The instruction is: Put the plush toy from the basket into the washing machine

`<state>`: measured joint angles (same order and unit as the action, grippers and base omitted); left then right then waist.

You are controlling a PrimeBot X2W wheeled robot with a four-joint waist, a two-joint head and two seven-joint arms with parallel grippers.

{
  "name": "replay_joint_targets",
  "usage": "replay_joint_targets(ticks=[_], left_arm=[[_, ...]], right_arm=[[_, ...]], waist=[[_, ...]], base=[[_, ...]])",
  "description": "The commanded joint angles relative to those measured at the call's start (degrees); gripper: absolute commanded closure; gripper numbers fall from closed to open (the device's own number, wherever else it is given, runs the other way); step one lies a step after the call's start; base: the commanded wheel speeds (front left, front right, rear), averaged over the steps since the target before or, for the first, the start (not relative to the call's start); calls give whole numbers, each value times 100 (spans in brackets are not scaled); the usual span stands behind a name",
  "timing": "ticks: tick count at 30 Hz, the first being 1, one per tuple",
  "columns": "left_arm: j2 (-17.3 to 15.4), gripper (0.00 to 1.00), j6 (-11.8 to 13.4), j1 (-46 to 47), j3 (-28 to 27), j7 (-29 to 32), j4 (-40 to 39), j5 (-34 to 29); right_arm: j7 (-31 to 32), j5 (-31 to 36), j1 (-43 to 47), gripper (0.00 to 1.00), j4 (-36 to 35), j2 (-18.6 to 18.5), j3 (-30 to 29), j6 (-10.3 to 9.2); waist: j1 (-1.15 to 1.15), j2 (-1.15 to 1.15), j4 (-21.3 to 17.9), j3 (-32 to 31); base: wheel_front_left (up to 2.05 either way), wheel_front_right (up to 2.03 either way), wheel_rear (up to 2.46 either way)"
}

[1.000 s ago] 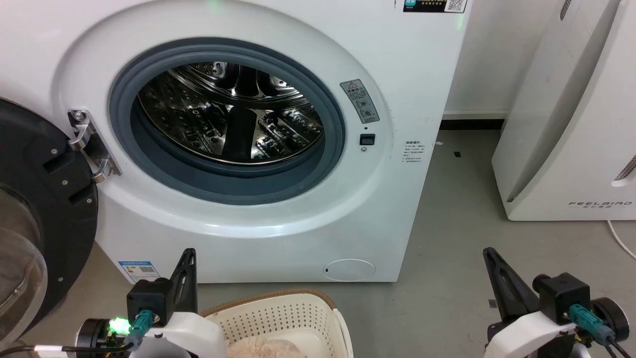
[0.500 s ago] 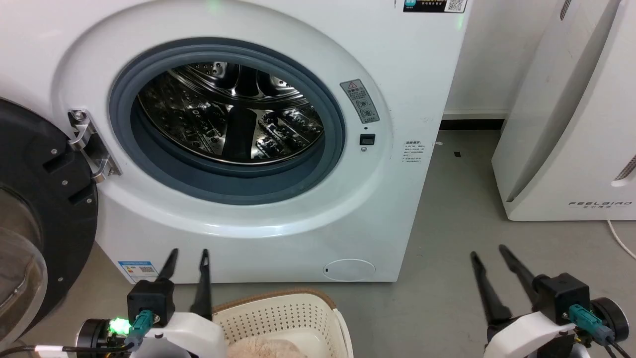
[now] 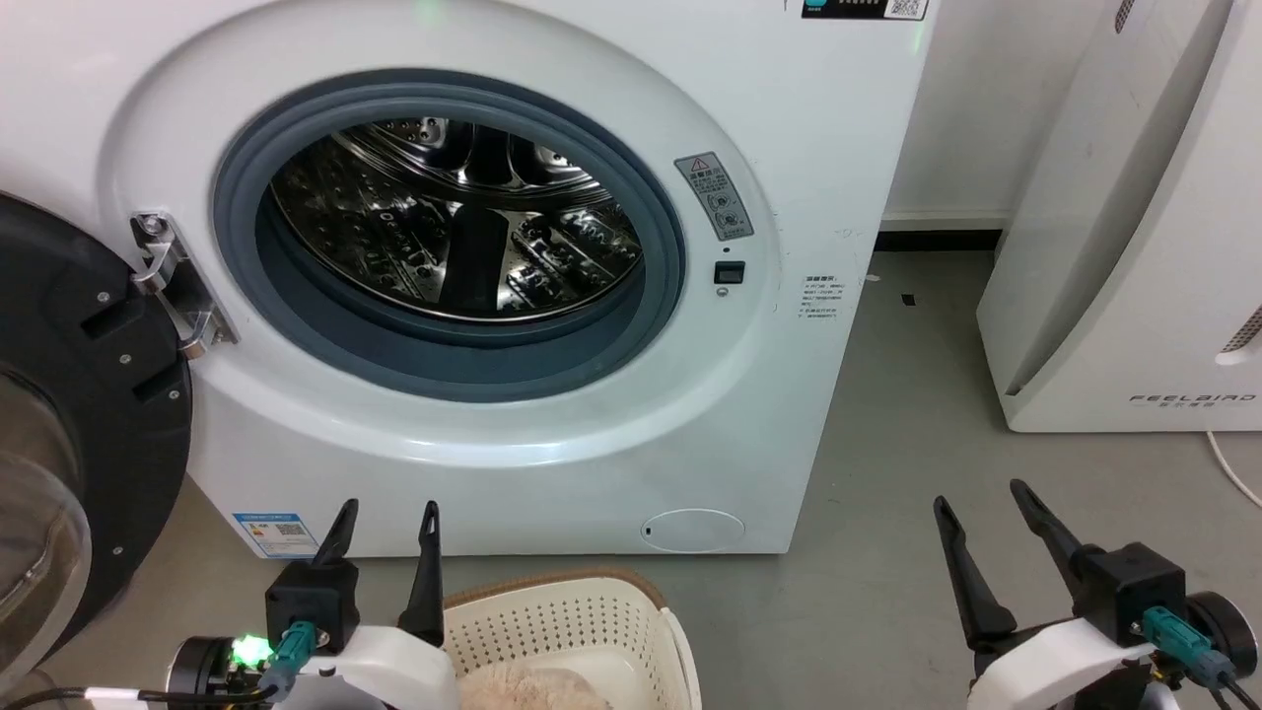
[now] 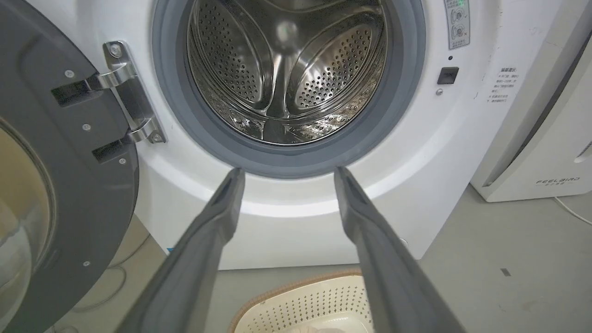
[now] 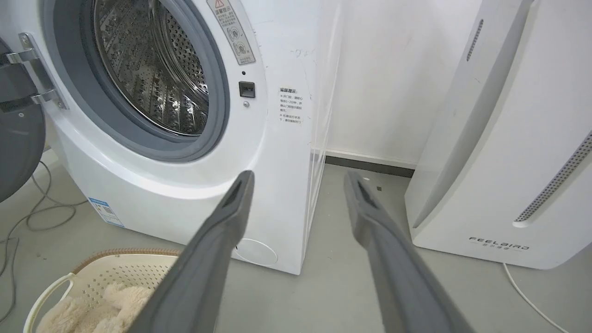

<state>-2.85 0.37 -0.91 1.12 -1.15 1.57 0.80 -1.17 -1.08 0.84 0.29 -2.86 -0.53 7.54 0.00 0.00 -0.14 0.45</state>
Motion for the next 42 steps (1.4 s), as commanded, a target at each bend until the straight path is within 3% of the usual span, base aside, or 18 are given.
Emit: replay_joint_targets(ticks=[1,18,42], left_arm=[[-1,0,17,4,32,-61,42,55],[-7,0,-37,201,222,-265,636,159],[-126,0,-282,1052,644,-511,2523,333]], right_arm=[[-60,-34,26,0,5,0,-29,-1],[-264,-121,-31,0,-39,0,-121,-1],[-551,-222,-250,0,-268,-1,-361,-2]], waist=[[0,0,-4,13],[0,0,-70,311],[0,0,-330,1186]], base=[[0,0,0],[0,0,0],[0,0,0]])
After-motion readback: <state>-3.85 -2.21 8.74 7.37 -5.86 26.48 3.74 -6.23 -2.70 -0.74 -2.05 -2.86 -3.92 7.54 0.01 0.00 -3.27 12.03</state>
